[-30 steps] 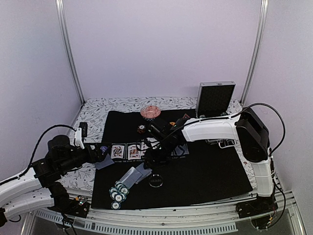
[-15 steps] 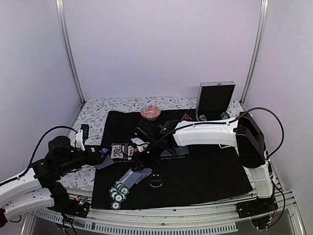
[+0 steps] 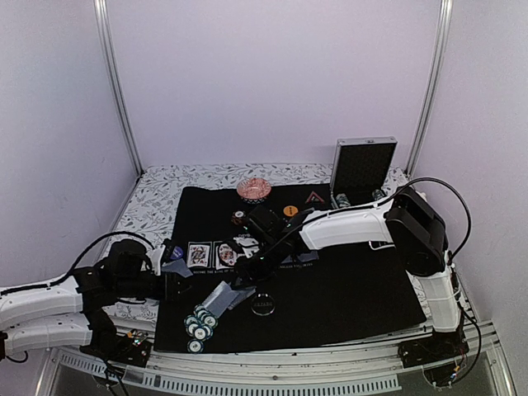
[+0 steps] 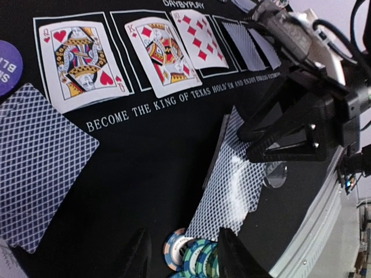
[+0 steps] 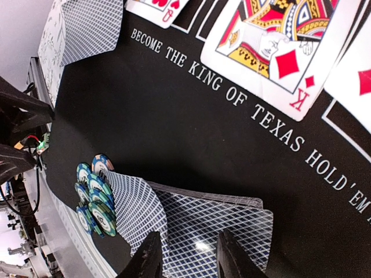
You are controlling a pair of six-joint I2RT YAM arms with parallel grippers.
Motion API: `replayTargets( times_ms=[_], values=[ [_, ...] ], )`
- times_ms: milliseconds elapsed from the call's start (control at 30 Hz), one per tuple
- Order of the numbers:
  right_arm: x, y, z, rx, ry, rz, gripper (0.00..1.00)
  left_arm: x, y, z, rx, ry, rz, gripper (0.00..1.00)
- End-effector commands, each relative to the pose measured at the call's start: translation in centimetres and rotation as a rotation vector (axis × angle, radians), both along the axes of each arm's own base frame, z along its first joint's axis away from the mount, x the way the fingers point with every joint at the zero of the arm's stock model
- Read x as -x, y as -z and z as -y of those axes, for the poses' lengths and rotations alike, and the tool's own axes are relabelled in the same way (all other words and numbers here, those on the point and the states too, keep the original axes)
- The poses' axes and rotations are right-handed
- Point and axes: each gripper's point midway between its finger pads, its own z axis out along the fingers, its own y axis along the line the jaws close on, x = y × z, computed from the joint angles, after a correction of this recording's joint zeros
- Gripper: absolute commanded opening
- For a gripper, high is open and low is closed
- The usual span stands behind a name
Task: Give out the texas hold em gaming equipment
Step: Adjust the poker card at the face-down deck piles.
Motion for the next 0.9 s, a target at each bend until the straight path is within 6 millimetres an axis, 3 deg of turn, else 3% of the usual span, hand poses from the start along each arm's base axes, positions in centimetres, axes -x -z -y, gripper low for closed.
replayTargets(
  times_ms=[0, 567, 667, 733, 867],
  values=[
    [0.4, 0.3, -0.4, -0.068, -0.018, -0.042, 0.34, 0.8, 1.6, 0.7, 0.006, 0.054, -0.062, 0.38],
    [1.9, 0.4, -1.4, -0.179, -0.050, -0.154, 0.25, 2.3, 5.1, 2.5, 0.005, 0.176, -0.185, 0.29],
    [2.0, 0.6, -1.4, -0.180, -0.045, -0.164, 0.18, 2.4, 5.1, 2.7, 0.007, 0.186, -0.184, 0.29],
    [2.0, 0.5, -1.4, -0.184, -0.042, -0.166, 0.08, 2.4, 5.0, 2.8, 0.008, 0.190, -0.180, 0.29],
    [1.8, 0.1, -1.4, -0.182, -0.036, -0.166, 0.03, 2.1, 4.2, 2.8, 0.012, 0.194, -0.147, 0.29]
  ],
)
